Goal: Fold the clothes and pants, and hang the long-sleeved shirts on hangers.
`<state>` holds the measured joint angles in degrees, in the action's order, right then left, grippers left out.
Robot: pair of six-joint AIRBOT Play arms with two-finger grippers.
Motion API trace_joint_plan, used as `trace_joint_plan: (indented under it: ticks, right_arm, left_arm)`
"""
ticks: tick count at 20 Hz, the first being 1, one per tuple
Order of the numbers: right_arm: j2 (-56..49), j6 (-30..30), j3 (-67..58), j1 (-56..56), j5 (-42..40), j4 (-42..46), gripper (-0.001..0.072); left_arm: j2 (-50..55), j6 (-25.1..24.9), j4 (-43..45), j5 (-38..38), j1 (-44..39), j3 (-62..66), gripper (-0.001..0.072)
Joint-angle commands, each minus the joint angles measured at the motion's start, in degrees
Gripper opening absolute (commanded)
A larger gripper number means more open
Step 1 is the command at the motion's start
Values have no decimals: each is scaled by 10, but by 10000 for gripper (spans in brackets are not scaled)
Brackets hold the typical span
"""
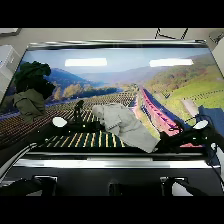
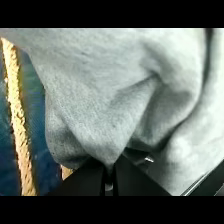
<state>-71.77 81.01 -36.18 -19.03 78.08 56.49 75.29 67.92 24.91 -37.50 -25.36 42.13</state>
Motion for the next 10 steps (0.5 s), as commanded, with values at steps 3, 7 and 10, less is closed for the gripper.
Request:
trace_joint_plan:
  ticks: [3, 7, 10]
  right_arm:
    - [80, -27, -234, -1, -19, -33, 37]
    - [165, -26, -532, -1, -191, -6, 38]
    - [216, 14, -640, -1, -208, 52, 38]
  left_arm:
    - [-125, 63, 226, -98, 110, 99, 31]
    - [-256, 71, 268, -162, 237, 333, 31]
    - [-318, 72, 268, -159, 282, 471, 31]
